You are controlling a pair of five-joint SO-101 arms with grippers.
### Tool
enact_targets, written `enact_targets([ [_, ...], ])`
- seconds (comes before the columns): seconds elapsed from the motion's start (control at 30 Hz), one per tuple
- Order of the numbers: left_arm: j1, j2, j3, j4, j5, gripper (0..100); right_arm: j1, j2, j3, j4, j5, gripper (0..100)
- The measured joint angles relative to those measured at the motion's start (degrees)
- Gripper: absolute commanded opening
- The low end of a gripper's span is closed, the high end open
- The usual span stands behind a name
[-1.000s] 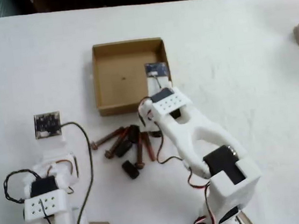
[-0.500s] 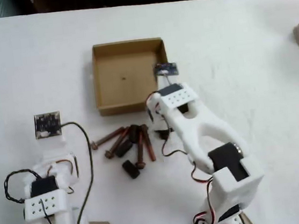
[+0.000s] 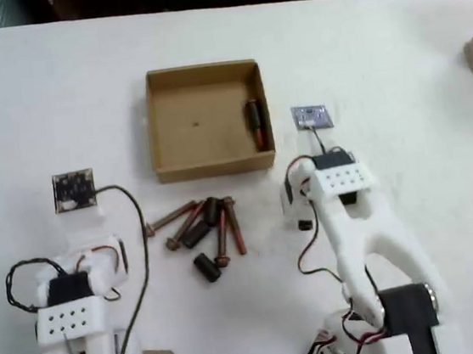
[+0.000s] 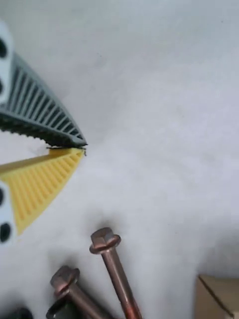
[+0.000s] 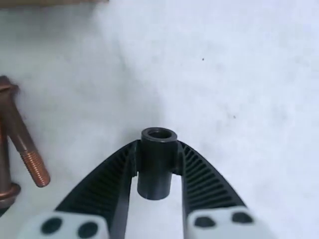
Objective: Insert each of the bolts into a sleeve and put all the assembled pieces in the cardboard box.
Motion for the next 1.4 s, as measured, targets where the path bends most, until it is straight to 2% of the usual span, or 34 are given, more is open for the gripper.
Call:
enact_targets([
  [0.17, 4.66, 0.00, -9.58, 8.88, 4.04, 3, 4.48, -2.90, 2.90, -1.85, 0.97, 1.7],
  [0.3, 12.48, 0.00, -18.64, 17.41, 7.91, 3, 8.62, -3.08, 2.90, -1.85, 0.97, 1.7],
  [0.4, 19.08, 1.67, -22.59, 18.73, 11.96, 3, 11.52, -3.08, 3.60, -1.85, 1.05, 1.7],
  [0.67, 34.29, 23.12, -35.96, 18.73, 20.40, 3, 13.36, -3.08, 4.40, -2.46, 1.14, 1.7],
  [0.87, 44.57, 39.91, -42.90, 16.53, 21.63, 3, 15.82, -3.08, 4.40, -4.40, 3.25, 1.7],
  [1.03, 48.09, 48.53, -44.31, 9.67, 21.80, 3, 17.14, -3.08, 4.40, -4.57, 4.48, 1.7],
  [1.2, 48.26, 54.24, -44.31, 4.40, 21.80, 3, 17.05, -3.08, 4.40, -4.57, 4.75, 1.7],
  [1.27, 48.26, 54.59, -44.31, 2.81, 21.80, 6, 17.05, -3.08, 4.40, -4.57, 4.75, 1.7],
  [1.4, 48.00, 55.56, -44.40, 0.88, 24.70, 20, 17.05, -3.08, 5.89, -6.77, 4.92, 1.7],
])
